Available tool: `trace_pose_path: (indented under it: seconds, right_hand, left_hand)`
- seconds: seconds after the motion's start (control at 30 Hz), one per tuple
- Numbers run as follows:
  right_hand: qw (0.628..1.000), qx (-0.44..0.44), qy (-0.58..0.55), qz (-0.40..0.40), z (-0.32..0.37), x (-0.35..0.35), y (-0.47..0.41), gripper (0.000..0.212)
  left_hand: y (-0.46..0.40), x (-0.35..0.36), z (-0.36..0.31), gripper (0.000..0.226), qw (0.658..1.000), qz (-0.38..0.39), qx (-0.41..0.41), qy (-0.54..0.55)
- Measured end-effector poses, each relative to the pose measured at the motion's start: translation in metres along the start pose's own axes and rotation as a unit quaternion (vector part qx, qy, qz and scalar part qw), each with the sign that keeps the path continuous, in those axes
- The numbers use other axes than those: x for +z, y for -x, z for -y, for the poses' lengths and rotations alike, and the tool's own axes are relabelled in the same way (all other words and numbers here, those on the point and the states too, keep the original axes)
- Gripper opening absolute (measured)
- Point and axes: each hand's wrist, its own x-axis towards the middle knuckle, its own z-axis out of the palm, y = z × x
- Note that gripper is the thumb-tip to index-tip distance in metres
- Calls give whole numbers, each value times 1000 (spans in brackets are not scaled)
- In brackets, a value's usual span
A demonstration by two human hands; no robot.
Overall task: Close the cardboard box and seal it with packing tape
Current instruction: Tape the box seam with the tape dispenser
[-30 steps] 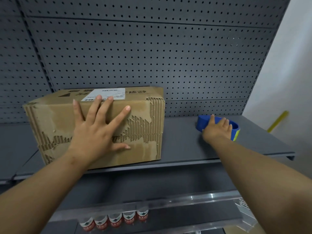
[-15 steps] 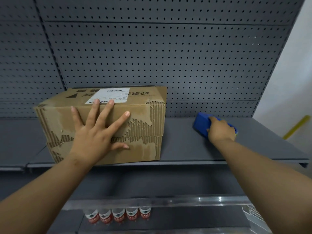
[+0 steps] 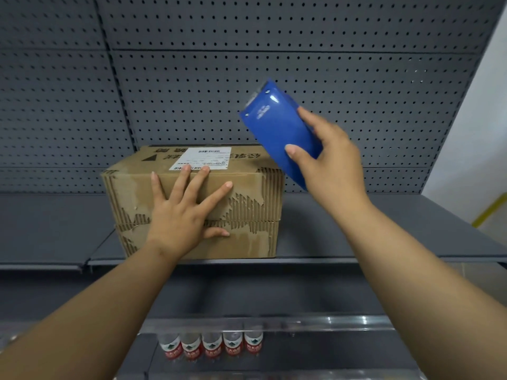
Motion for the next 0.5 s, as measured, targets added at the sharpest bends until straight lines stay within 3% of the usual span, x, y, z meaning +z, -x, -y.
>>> trace_pose_path:
  seconds: [0.17,0.33,0.5]
  right_hand:
    - [995,-71,66,38,39,29,31,54]
    - [972,-170,157,-29,46,60,54,50]
    - [958,-204,196,-43,46,78,63,44]
  left_hand:
    - [3,2,6,91,1000,-7,7,12]
    - [6,7,15,80,999,-22,21,23]
    - [15,17,31,72,997,-29,54,45]
